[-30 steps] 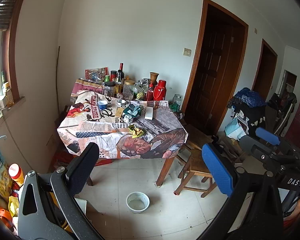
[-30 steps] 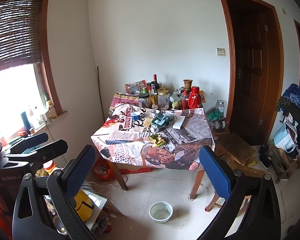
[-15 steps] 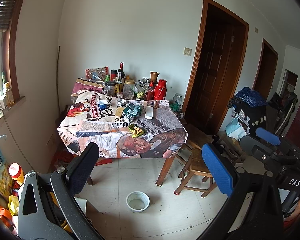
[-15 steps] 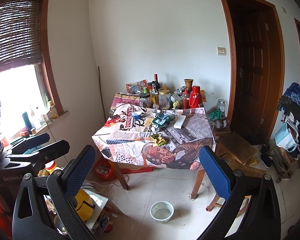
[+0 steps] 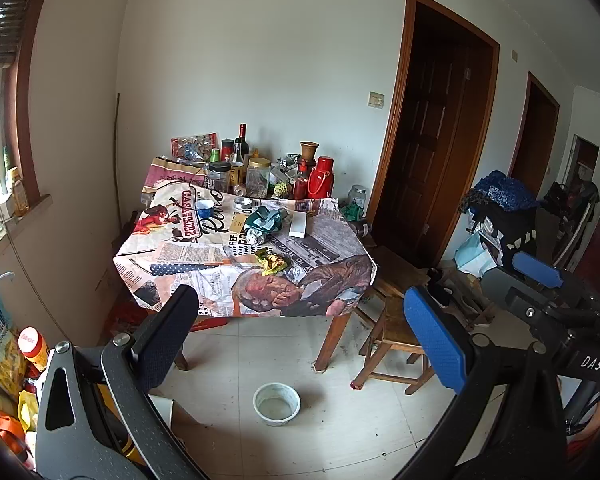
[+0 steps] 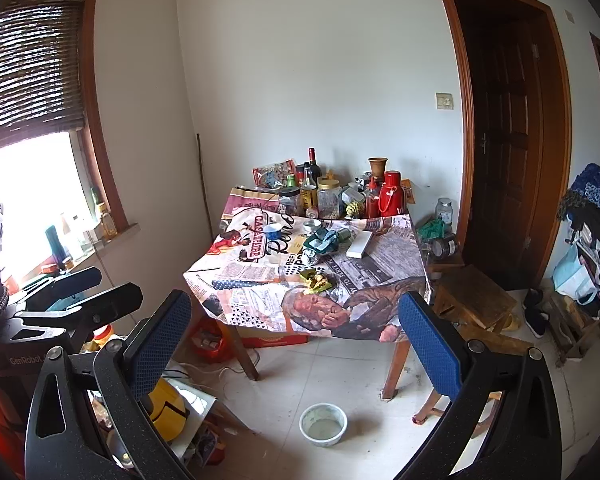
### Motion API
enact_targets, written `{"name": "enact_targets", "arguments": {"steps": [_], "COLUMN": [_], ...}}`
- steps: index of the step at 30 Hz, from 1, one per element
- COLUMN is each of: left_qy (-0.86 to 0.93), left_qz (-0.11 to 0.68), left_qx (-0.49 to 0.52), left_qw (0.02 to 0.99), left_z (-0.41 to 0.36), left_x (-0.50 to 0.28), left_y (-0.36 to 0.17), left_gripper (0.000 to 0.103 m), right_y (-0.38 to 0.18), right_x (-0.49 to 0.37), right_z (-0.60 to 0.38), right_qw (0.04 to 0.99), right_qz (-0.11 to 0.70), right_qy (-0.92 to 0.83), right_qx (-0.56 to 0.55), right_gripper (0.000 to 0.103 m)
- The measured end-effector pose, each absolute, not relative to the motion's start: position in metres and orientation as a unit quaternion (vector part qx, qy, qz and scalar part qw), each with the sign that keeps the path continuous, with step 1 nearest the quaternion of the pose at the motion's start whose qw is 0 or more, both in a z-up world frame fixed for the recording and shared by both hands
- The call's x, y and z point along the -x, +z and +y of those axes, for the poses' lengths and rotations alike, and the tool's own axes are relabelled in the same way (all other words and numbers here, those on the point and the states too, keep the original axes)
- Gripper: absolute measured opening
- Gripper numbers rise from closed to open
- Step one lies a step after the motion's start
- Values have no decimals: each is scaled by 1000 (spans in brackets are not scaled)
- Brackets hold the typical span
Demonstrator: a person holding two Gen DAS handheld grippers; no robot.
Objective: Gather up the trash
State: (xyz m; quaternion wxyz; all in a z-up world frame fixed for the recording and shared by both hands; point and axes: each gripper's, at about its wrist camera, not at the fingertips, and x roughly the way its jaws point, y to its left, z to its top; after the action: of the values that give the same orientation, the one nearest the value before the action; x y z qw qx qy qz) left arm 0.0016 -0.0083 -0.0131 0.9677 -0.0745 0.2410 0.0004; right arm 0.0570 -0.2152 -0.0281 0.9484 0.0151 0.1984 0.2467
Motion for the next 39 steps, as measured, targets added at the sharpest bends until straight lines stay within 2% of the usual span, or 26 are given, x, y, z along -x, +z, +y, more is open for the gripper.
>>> {"name": "enact_targets", "arguments": {"steps": [19, 32, 36, 39], "left_qy": [21, -7, -15, -33], "left_qz": [273, 293, 304, 318], "left_qx": [74, 72, 70, 63], "left_qw": [959, 953, 950, 945], "left_z": [-37, 11, 35, 53], "left_x": [-65, -195, -244, -282], "left_y": [-27, -47, -47, -52], "left_gripper": [103, 103, 93, 93], "right_y": [-41, -54, -49, -47], "right_x": [-114, -206, -243, -265], "right_z": [-240, -207, -187, -173], "right_qw": [944, 950, 949, 950], "right_qz": [220, 247, 257, 265], "right_qy": [246, 190, 174, 155], "right_qx": [-19, -28, -49, -58], "right_gripper": [103, 103, 103, 103]}}
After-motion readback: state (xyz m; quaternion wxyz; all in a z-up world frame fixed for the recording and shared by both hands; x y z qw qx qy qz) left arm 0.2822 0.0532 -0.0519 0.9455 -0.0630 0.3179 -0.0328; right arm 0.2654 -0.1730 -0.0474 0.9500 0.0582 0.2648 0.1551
